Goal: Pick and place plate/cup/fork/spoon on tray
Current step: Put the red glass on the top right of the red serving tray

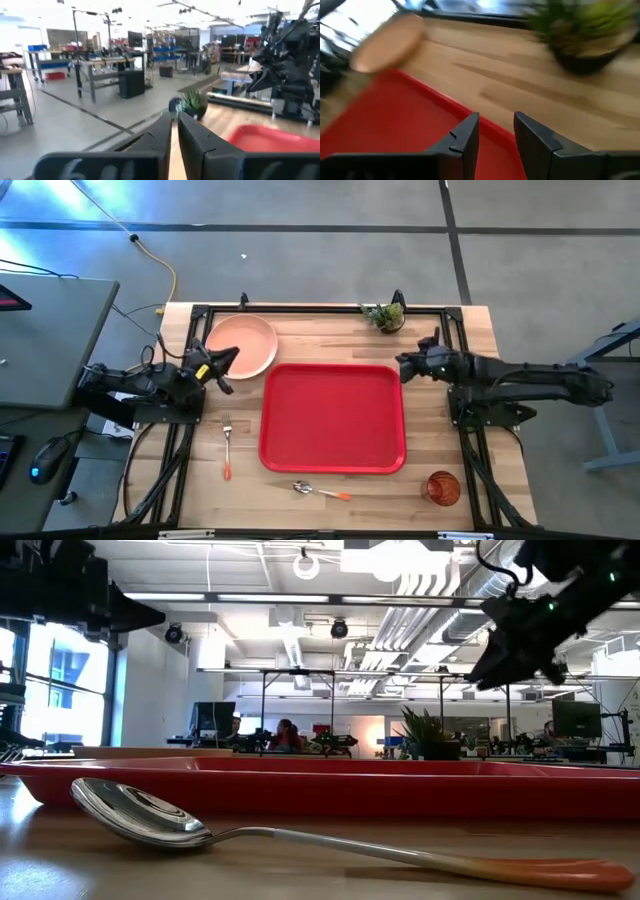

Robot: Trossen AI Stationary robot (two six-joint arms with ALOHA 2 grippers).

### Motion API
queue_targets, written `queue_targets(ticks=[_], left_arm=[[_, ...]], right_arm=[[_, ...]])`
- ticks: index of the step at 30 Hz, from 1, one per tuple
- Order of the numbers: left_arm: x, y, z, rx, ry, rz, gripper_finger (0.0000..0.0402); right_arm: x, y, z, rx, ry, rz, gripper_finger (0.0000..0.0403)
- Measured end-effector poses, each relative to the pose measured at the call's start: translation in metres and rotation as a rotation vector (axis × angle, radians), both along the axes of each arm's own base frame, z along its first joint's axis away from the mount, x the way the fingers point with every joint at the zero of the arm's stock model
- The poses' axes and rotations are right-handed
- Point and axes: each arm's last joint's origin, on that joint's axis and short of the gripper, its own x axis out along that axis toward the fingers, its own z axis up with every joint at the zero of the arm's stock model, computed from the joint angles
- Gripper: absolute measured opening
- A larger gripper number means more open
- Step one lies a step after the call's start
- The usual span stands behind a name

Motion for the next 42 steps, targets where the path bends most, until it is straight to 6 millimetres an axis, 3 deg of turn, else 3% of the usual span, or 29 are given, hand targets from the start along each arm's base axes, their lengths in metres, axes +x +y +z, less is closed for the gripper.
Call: queue_targets(ticks=[4, 9, 15, 19, 23, 28, 36, 42], left_arm=[[0.0, 0.001, 0.0, 0.039, 0.034, 0.003, 0.0063], [-0.003, 0.004, 0.006, 0.043, 0.001, 0.088, 0.0106], [-0.018, 0.009, 0.047, 0.136, -0.097, 0.192, 0.0121], [-0.022, 0.01, 0.055, 0.164, -0.067, 0.2, 0.0117], [-0.021, 0.009, 0.058, 0.205, -0.075, 0.167, 0.0113], [-0.022, 0.007, 0.068, 0.219, -0.224, 0.055, 0.0113], [-0.017, 0.003, 0.078, 0.17, -0.426, -0.151, 0.0113], [0.011, 0.0, 0.068, 0.127, -0.301, -0.237, 0.0113]], right_arm=[[0.0, 0.0, 0.033, 0.09, 0.154, -0.048, 0.0115], [0.006, 0.014, 0.046, 0.252, 0.301, -0.034, 0.0114], [0.026, 0.047, 0.063, 0.368, 0.399, -0.019, 0.0114], [0.046, 0.069, 0.076, 0.278, 0.458, 0.007, 0.0114], [0.062, 0.082, 0.075, 0.174, 0.542, 0.003, 0.0114], [0.071, 0.103, 0.057, 0.292, 0.681, 0.063, 0.0114], [0.059, 0.146, 0.045, 0.359, 0.846, 0.25, 0.0114], [0.039, 0.162, 0.051, 0.469, 0.916, 0.286, 0.0114]])
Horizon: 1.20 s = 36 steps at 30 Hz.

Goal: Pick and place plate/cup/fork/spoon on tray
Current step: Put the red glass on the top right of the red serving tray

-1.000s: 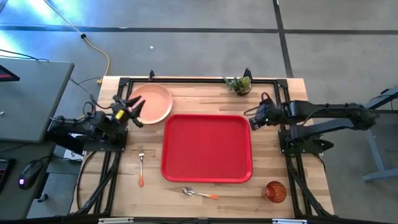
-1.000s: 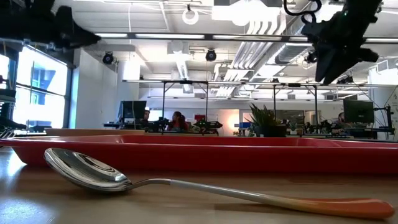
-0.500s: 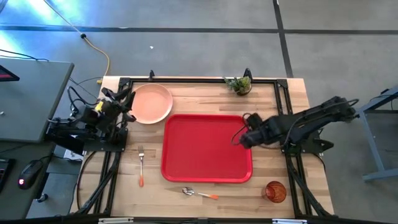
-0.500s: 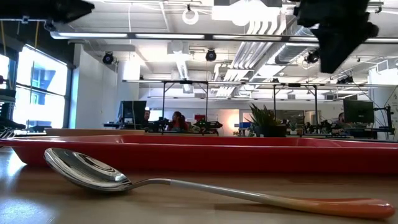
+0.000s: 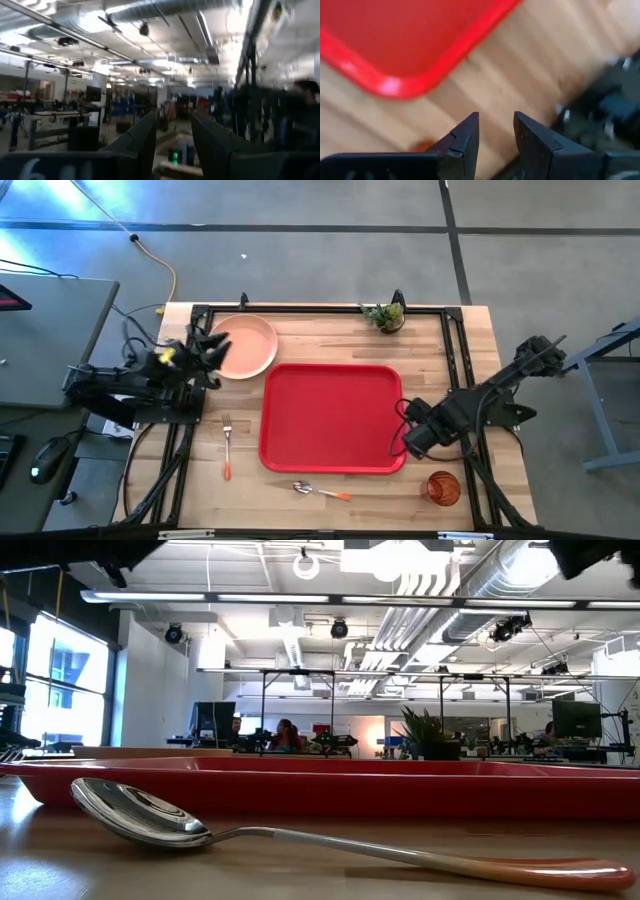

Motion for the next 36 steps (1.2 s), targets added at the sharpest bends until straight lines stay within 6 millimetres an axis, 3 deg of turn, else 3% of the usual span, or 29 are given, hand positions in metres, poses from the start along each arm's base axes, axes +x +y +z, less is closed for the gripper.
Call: queue_targets(ticks=[4, 8, 12, 18, 30, 36], left_arm=[[0.017, -0.002, -0.007, 0.111, 0.127, 0.008, 0.0113], [0.025, -0.002, -0.011, 0.055, 0.14, -0.021, 0.0113], [0.027, -0.003, -0.013, 0.0, 0.127, -0.078, 0.0113], [0.025, -0.007, -0.013, -0.021, 0.117, -0.223, 0.0113], [0.017, -0.007, -0.016, -0.032, 0.151, -0.243, 0.0113], [0.015, -0.007, -0.016, -0.032, 0.15, -0.243, 0.0113]], right_arm=[[-0.015, 0.005, 0.004, 0.086, 0.134, 0.007, 0.0114], [-0.028, 0.013, 0.006, 0.103, 0.214, -0.021, 0.0114], [-0.038, 0.027, 0.005, 0.021, 0.144, -0.079, 0.0114], [-0.055, 0.049, 0.004, 0.035, 0.086, -0.121, 0.0118], [-0.048, 0.068, 0.003, 0.193, -0.037, -0.139, 0.022], [-0.047, 0.081, -0.012, 0.168, 0.019, -0.149, 0.0225]])
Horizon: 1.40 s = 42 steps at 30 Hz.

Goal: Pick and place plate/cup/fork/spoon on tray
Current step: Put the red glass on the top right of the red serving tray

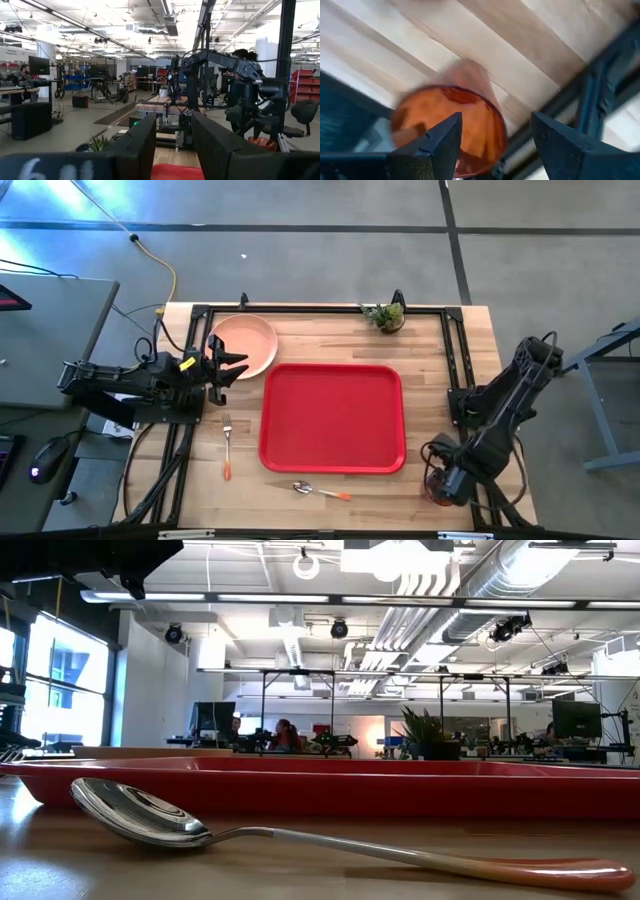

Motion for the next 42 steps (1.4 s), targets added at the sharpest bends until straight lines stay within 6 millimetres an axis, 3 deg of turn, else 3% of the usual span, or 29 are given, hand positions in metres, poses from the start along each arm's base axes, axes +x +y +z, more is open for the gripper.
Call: queue_targets(ticks=[4, 12, 15, 18, 21, 29, 37, 42], left_arm=[[0.0, 0.0, 0.0, 0.022, 0.005, 0.007, 0.0113], [0.0, 0.0, 0.001, 0.044, -0.002, 0.014, 0.0113], [-0.001, 0.0, 0.003, 0.066, -0.016, 0.022, 0.0113], [-0.001, 0.0, 0.004, 0.08, -0.033, 0.027, 0.0113], [-0.002, 0.0, 0.005, 0.086, -0.038, 0.03, 0.0113], [-0.002, 0.0, 0.006, 0.088, -0.044, 0.031, 0.0113], [-0.002, 0.0, 0.005, 0.059, -0.048, 0.018, 0.0113], [-0.001, -0.001, 0.004, -0.025, -0.051, -0.029, 0.0113]], right_arm=[[0.001, 0.013, -0.017, -0.001, 0.142, 0.008, 0.0215], [0.009, 0.026, -0.042, -0.034, 0.169, 0.081, 0.0182], [0.013, 0.026, -0.044, -0.03, 0.158, 0.087, 0.0142], [0.018, 0.022, -0.043, -0.015, 0.147, 0.106, 0.0075], [0.024, 0.015, -0.034, 0.023, 0.118, 0.122, 0.0013], [0.038, -0.016, -0.01, 0.03, 0.089, 0.136, 0.0006], [0.047, -0.035, 0.057, -0.074, 0.041, 0.215, 0.0002], [0.059, -0.053, 0.081, -0.226, -0.161, 0.281, 0.0002]])
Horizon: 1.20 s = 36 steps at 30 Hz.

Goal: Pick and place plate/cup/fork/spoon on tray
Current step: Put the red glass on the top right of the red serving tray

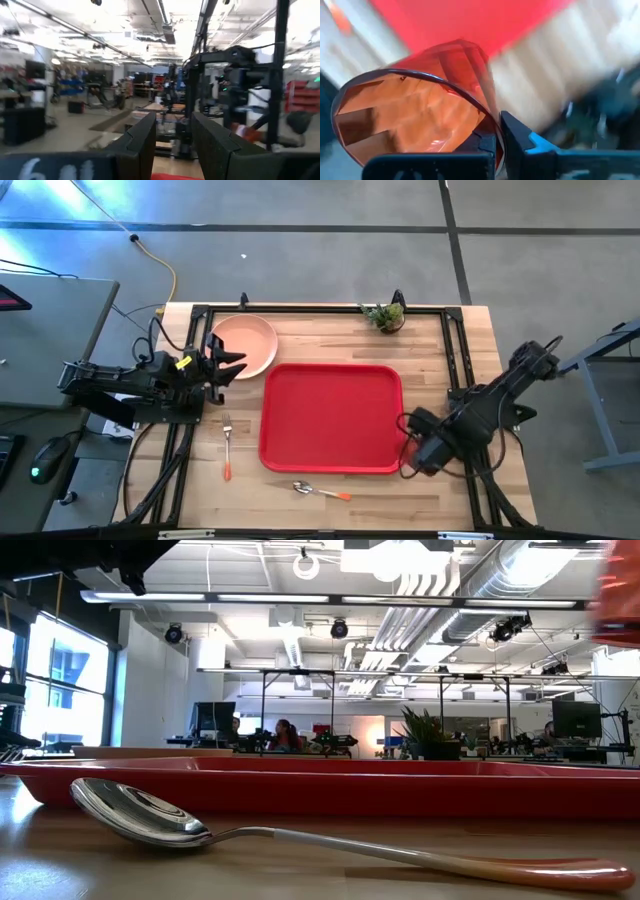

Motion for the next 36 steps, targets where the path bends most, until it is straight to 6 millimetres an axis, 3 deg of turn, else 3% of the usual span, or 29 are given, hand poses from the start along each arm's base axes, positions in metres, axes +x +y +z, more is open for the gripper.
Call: queue_targets(ticks=[3, 12, 19, 25, 28, 36], left_arm=[[0.0, -0.001, 0.001, -0.004, -0.011, -0.048, 0.0113], [0.001, -0.002, -0.005, -0.041, 0.043, -0.092, 0.0113], [0.002, -0.001, -0.008, 0.034, 0.094, -0.019, 0.0113], [0.002, 0.0, -0.01, -0.011, 0.103, -0.013, 0.0113], [0.002, 0.001, -0.01, -0.135, 0.085, 0.0, 0.0113], [0.004, 0.002, -0.02, -0.218, 0.175, 0.012, 0.0113]], right_arm=[[0.018, -0.027, 0.0, -0.069, -0.016, 0.001, 0.0001], [0.079, -0.14, -0.016, -0.151, -0.057, -0.072, 0.0001], [0.085, -0.196, -0.034, -0.044, 0.076, -0.135, 0.0], [0.098, -0.218, -0.059, 0.08, 0.153, -0.148, 0.0], [0.105, -0.224, -0.075, 0.102, 0.205, -0.136, 0.0], [0.114, -0.223, -0.096, 0.184, 0.253, 0.019, 0.0]])
